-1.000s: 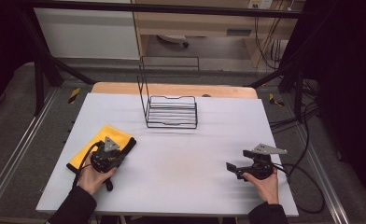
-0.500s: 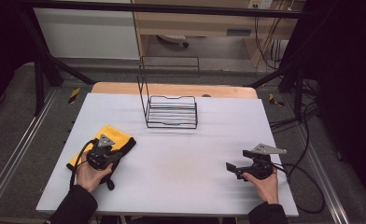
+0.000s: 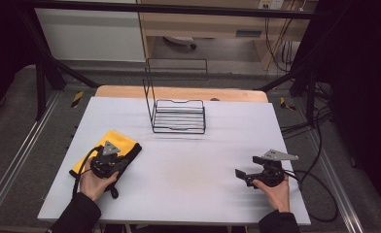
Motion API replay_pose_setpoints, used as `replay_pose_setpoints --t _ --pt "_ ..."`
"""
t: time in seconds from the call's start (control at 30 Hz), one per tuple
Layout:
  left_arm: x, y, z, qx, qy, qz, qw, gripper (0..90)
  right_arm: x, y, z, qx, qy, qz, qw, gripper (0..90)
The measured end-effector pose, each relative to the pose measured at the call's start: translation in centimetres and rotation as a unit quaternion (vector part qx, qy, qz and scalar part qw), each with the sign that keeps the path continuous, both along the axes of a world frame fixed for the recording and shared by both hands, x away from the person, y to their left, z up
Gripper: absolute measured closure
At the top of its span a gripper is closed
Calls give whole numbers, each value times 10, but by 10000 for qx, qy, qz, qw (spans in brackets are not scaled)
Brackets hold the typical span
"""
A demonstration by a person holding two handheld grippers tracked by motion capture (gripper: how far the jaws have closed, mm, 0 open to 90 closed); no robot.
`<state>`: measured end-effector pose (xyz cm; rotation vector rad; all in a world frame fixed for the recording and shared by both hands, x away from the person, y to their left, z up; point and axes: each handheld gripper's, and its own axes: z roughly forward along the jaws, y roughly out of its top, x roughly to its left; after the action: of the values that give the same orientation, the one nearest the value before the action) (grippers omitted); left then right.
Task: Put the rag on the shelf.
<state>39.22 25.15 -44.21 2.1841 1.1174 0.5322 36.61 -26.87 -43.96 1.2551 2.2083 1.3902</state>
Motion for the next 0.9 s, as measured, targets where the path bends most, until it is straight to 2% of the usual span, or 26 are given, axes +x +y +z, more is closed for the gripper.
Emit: replay_pose_setpoints --t 0.17,0.37,0.47,0.5,0.53,0.57,0.6,0.63,0.7,0.73,0.9 --pt "0 -7 -5 123 -260 67 9996 678 0 0 0 -3 -6 -5 10000 7" --pt "3 -11 -6 176 -297 124 9993 670 0 0 0 25 -11 -19 10000 6" --pt "5 -12 -4 125 -181 171 9996 666 0 1 0 47 9 -20 10000 7" --pt "6 -12 -4 102 -149 181 9997 636 0 1 0 48 15 -16 10000 7" --pt "7 -12 -4 12 -68 134 9999 636 0 1 0 48 15 -16 10000 7" --pt "7 -13 -3 -54 9 76 10000 558 0 1 0 44 14 -15 10000 7" --pt "6 -16 -3 82 -24 55 9999 511 0 1 0 43 -1 -10 10000 7" --pt "5 -19 -3 308 -106 72 9994 560 0 0 0 35 -15 -8 10000 7" --pt "5 -23 -3 410 -101 188 9989 575 0 0 0 39 -16 -16 10000 6" --pt "6 -23 -3 493 -142 226 9984 659 0 0 0 51 -9 -15 10000 7" --pt "7 -31 -2 887 -203 258 9955 732 0 0 0 62 -26 -3 10000 6"
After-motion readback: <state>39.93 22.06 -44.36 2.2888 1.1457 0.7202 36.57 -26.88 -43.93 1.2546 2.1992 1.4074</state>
